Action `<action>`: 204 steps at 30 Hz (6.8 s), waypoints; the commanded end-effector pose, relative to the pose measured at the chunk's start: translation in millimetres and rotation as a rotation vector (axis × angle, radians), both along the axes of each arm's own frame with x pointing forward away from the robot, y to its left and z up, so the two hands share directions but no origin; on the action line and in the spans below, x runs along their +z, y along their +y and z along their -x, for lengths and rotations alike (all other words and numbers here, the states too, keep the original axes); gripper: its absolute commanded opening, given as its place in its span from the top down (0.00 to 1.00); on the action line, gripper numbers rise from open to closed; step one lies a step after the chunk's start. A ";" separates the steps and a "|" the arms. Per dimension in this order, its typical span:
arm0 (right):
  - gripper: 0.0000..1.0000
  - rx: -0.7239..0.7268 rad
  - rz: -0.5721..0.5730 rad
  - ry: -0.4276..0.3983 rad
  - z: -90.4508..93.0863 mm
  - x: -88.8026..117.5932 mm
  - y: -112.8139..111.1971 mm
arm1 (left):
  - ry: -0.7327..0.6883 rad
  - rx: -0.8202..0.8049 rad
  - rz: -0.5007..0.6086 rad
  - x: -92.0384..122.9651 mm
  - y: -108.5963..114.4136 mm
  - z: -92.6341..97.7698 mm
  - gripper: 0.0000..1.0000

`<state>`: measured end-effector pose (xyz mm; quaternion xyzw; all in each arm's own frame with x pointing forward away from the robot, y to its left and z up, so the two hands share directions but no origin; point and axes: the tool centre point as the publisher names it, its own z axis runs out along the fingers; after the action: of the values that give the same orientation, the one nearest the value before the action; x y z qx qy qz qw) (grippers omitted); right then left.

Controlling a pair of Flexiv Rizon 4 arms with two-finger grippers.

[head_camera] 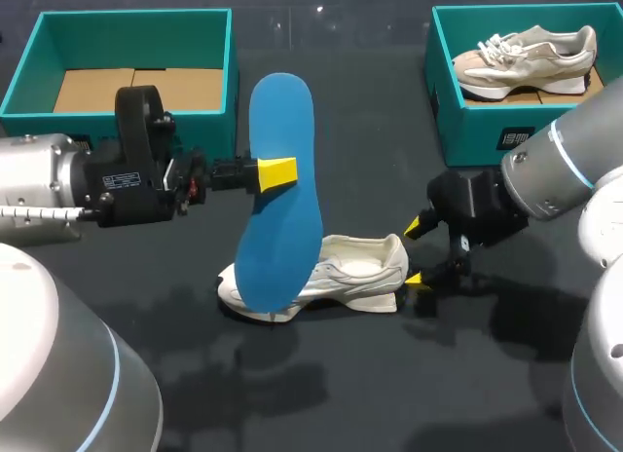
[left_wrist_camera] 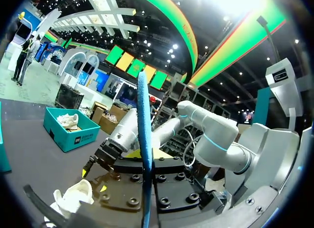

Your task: Take the shoe out of the shoebox, open the shoe tongue, remove and reinsert the insole, then place the shoe into the shoebox

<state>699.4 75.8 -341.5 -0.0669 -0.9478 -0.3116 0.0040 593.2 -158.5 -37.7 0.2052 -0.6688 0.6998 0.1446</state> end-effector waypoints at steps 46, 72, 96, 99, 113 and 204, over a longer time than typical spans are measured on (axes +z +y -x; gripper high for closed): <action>0.00 -0.093 0.709 0.007 -1.6 42.6 22.3 | 0.000 0.002 0.000 0.7 -2.6 -0.2 1.00; 0.00 0.004 0.572 0.002 -30.8 40.6 63.5 | 0.000 0.002 0.000 0.7 -2.6 -0.2 1.00; 0.00 0.030 0.588 0.024 -50.0 -1.6 91.0 | 0.000 0.002 0.000 0.7 -2.6 -0.2 1.00; 0.00 0.037 0.592 0.025 -52.0 -7.3 91.4 | 0.000 0.002 0.000 0.7 -2.6 -0.2 1.00; 0.00 0.052 0.582 0.036 -48.4 -34.3 86.0 | 0.000 0.002 0.000 0.7 -2.6 -0.2 1.00; 1.00 -0.913 0.386 0.424 4.7 1.7 82.5 | 0.000 0.002 0.000 0.7 -2.6 -0.2 1.00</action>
<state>696.9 155.1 -341.3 -0.5306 -0.8420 -0.0832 0.0514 593.3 -157.9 -38.0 0.2051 -0.6691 0.6995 0.1449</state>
